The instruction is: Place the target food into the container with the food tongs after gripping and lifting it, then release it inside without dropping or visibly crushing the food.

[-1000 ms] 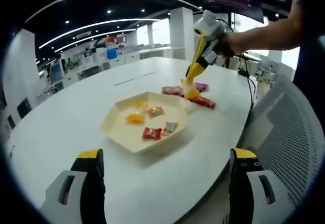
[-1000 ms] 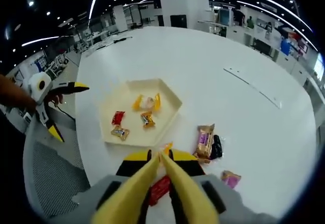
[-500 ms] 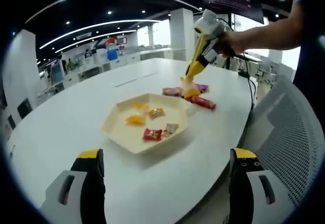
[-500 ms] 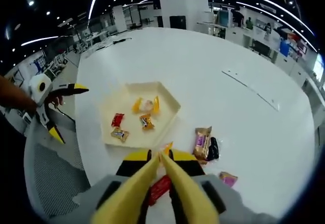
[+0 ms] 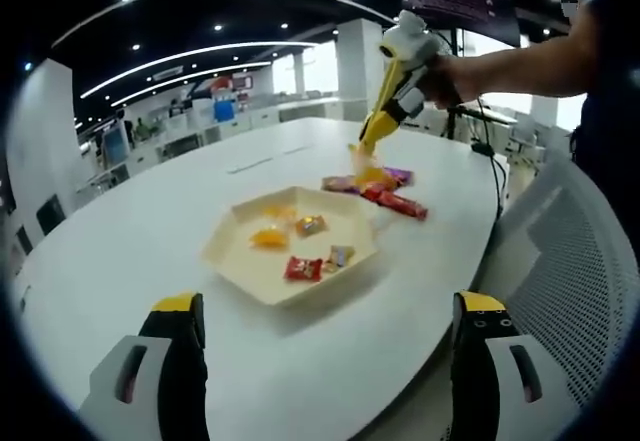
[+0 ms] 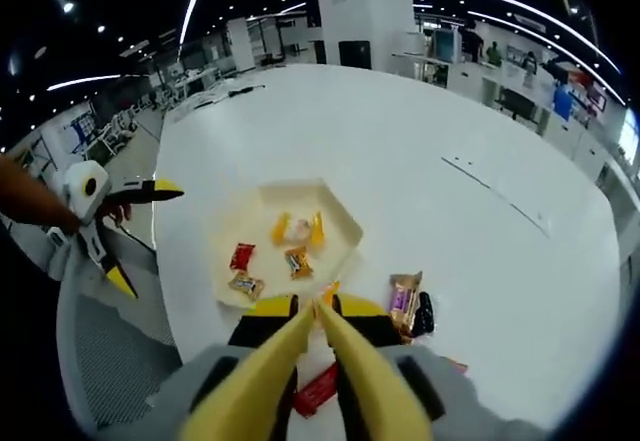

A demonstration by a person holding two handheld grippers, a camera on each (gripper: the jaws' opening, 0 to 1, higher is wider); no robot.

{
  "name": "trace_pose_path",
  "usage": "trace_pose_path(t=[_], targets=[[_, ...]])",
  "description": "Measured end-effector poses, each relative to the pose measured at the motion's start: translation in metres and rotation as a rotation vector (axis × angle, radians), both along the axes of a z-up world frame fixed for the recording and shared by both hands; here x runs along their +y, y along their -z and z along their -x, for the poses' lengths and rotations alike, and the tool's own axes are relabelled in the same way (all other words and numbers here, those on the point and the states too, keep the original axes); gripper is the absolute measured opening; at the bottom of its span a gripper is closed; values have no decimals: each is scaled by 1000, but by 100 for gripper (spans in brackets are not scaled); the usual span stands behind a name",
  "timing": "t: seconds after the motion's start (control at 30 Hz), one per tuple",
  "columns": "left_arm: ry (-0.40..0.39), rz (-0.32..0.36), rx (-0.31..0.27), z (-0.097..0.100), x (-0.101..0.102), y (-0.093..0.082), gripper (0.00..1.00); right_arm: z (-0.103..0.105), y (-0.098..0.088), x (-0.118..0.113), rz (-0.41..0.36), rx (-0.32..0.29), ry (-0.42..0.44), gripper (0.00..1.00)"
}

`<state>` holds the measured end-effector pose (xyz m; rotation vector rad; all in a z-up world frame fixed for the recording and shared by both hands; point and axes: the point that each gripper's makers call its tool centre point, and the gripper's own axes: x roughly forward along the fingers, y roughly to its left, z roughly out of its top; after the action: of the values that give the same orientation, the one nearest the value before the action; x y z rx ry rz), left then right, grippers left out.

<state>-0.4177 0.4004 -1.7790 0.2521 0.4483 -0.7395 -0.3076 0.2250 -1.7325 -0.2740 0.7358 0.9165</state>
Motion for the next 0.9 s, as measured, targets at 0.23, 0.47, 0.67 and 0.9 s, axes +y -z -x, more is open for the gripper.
trace_pose_path(t=[0.23, 0.47, 0.67, 0.9], targets=[[2, -4, 4, 0, 0, 2, 99, -6, -15, 36, -33, -10, -51, 12], [4, -16, 9, 0, 0, 4, 99, -17, -13, 81, -42, -23, -98, 13], [4, -18, 9, 0, 0, 4, 99, -19, -6, 107, -44, -24, -145, 16], [-8, -17, 1, -1, 2, 2, 99, -17, -8, 117, -52, -40, -178, 18]])
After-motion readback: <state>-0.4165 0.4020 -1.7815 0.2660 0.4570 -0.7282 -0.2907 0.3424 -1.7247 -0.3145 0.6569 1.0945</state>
